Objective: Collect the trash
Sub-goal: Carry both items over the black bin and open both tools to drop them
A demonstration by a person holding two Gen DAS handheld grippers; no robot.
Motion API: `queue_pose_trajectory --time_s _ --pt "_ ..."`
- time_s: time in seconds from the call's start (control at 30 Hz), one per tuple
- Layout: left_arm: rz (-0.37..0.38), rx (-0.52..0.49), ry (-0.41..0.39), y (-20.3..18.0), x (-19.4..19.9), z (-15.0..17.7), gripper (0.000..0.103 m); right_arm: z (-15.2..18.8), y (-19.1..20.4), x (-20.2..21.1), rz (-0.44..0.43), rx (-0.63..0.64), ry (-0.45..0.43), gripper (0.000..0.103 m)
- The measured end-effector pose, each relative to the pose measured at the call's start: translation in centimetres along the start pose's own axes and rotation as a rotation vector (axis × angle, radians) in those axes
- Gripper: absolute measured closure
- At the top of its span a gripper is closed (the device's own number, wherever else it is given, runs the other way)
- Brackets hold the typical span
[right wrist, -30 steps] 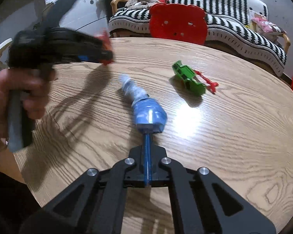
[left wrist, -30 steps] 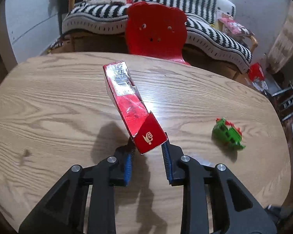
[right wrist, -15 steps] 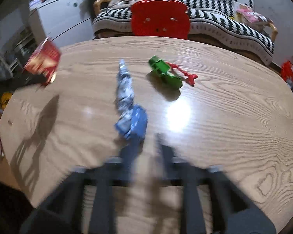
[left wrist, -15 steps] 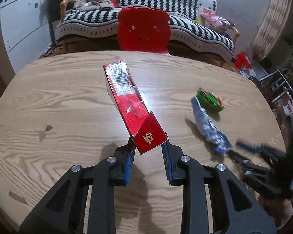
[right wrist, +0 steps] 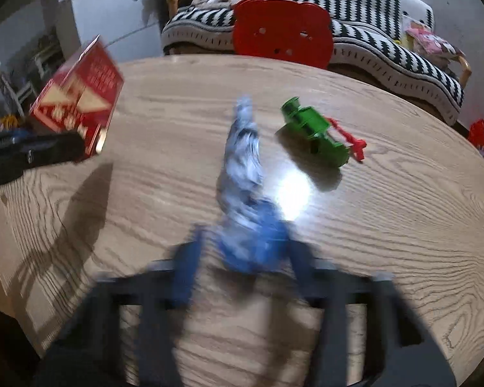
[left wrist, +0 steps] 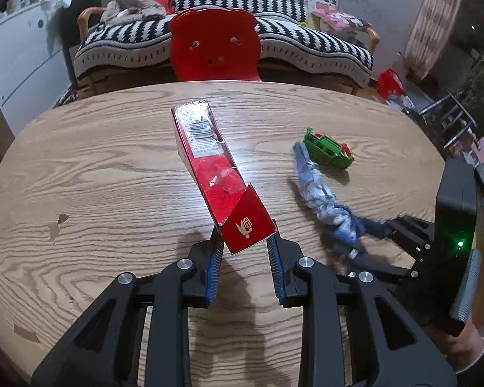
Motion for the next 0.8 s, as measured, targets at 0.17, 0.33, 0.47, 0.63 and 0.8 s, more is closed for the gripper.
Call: queue_pose_trajectory --time_s 0.17,0.33,0.47,0.63,0.8 --pt "-0.004 -0.039 -0.004 -1.4 0.2 0.6 0.077 -0.1 -1.0 4.1 -0.004 -0.046 -0.081 0.076" --pt "0.036 -0.099 -0.032 -5.8 1.1 0.2 0.077 0.8 -4.1 9.7 0.043 -0.111 -0.156 0.076" --pt "0.102 -0.143 -0.054 -10.5 2.0 0.3 0.077 3.1 -8.0 14.7 0.118 -0.167 -0.21 0.076" --pt "0.174 -0.249 -0.089 -17.2 3.2 1.3 0.077 7.8 -13.9 20.9 0.205 -0.258 -0.252 0.076" --pt "0.266 -0.343 -0.103 -25.0 4.4 2.6 0.077 13.8 -19.6 26.0 0.298 -0.4 -0.274 0.076"
Point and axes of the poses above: each gripper's, at about its wrist camera, not at the fingertips, and x roughly against the way its jaws point, y to its left, z to its underside, the point moved 7 cm from there along -x, roughly the way its jaws point, and after that the axes turned 5 degrees about -z, right-handed, at the moved point
